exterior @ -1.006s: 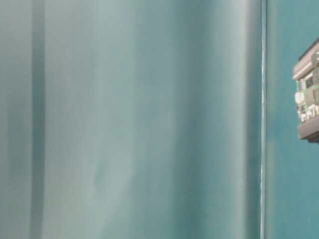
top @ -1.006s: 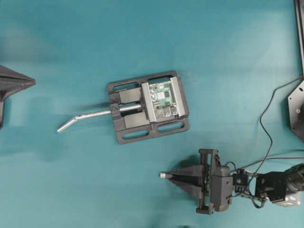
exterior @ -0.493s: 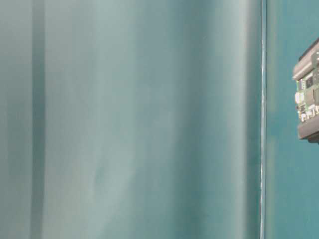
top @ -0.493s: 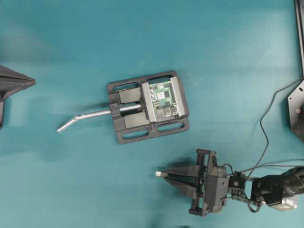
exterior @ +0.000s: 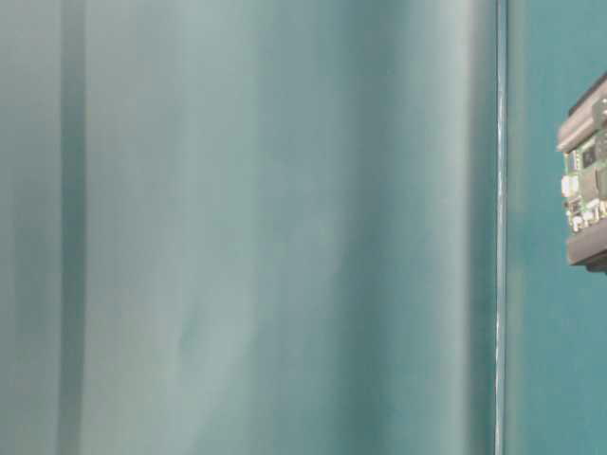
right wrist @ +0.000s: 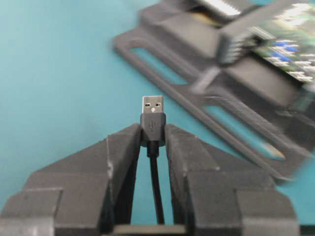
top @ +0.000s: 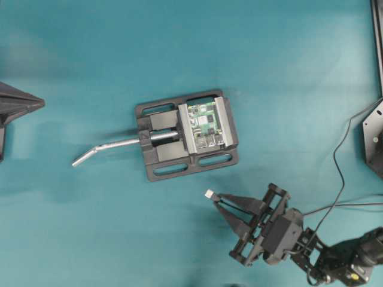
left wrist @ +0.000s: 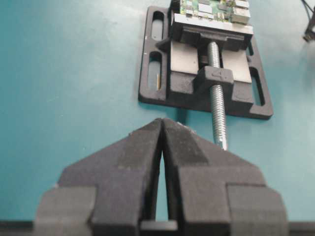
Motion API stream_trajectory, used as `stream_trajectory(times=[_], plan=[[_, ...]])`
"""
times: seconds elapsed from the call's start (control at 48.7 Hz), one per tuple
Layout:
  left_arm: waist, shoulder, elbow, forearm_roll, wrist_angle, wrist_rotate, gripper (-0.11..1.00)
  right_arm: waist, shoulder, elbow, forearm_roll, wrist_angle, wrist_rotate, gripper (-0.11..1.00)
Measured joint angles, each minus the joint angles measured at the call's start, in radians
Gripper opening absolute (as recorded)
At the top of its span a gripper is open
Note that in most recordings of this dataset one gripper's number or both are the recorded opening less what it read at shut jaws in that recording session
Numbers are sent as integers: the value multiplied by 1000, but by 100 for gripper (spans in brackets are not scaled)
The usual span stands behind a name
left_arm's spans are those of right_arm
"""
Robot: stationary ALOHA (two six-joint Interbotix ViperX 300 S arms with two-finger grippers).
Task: Insert the USB into the fixed PCB.
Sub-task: 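Carry the USB plug with the right gripper to the board's USB port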
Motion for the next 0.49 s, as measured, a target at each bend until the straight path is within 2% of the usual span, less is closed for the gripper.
stream_trajectory(times=[0.062, 0.164, 0.493], plan=[[2, 0, 0, 0, 0, 0, 3, 5, 0, -23, 55, -37, -23, 21], [2, 0, -2, 0, 0, 0, 3, 6, 2, -64, 120, -89, -31, 21], [2, 0, -2, 0, 0, 0, 3, 8, 66, -193, 252, -245, -31, 21]])
